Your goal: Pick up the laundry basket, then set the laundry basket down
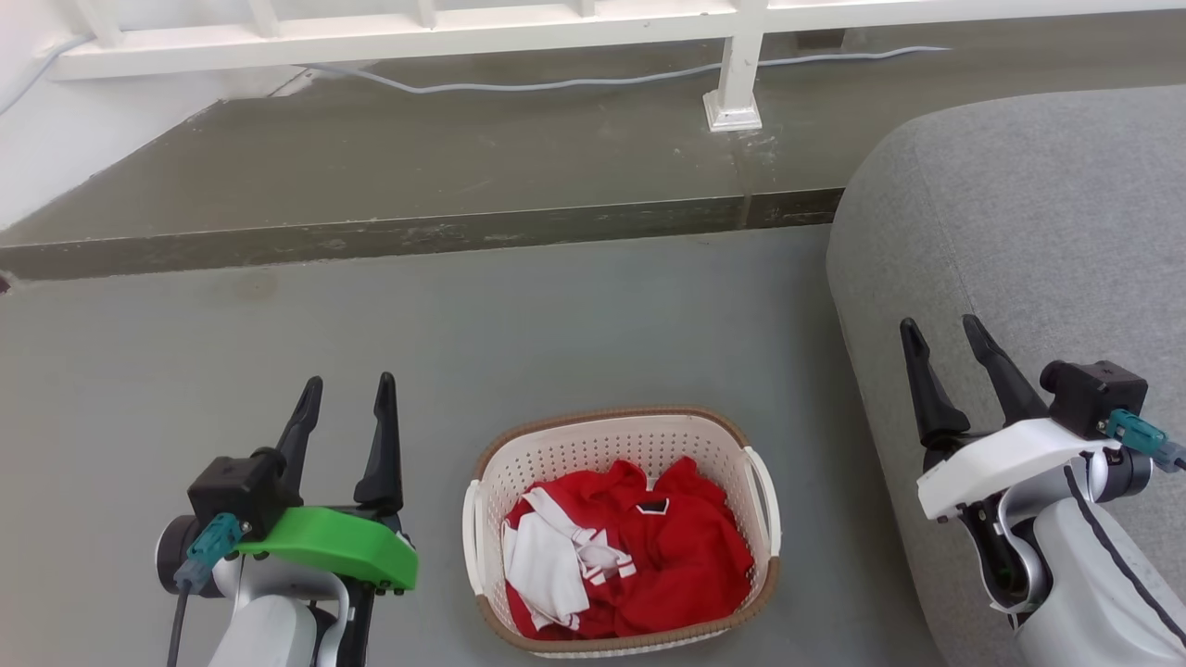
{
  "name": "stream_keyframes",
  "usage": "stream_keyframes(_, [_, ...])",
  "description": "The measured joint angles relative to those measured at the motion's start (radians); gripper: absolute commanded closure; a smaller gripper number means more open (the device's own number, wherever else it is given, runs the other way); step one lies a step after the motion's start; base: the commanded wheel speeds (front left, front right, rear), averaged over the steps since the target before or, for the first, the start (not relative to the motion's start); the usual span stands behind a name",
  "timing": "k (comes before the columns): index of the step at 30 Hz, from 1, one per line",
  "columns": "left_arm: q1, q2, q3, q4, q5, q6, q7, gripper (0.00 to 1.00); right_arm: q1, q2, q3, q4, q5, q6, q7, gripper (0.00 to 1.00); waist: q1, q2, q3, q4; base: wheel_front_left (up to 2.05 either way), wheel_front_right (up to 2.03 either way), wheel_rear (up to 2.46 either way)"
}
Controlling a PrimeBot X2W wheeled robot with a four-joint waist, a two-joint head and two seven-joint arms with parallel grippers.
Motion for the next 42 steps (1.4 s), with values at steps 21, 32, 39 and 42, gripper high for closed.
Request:
stream_keyframes(21, [0.038, -0.018, 0.006, 0.045, -0.058, -0.025, 0.014, 1.00, 0.047, 0.041, -0.040, 0.043, 0.054, 0.009, 0.025, 1.00, 0.0000, 0.0000, -0.004, 0.001, 0.00, 0.00, 0.00])
stream_keyframes(32, [0.038, -0.019, 0.037, 0.045, -0.192, -0.035, 0.047, 1.00, 0.047, 0.053, -0.070, 0.042, 0.189, 0.010, 0.064, 1.00, 0.0000, 0.0000, -0.011, 0.007, 0.00, 0.00, 0.00])
stream_keyframes(39, [0.038, -0.020, 0.060, 0.045, -0.263, -0.044, 0.071, 1.00, 0.047, 0.062, -0.095, 0.035, 0.262, 0.014, 0.087, 1.00, 0.0000, 0.0000, -0.016, 0.010, 0.00, 0.00, 0.00])
stream_keyframes(42, [0.038, -0.021, 0.071, 0.045, -0.304, -0.044, 0.080, 1.00, 0.047, 0.066, -0.105, 0.031, 0.292, 0.014, 0.099, 1.00, 0.0000, 0.0000, -0.018, 0.011, 0.00, 0.00, 0.00])
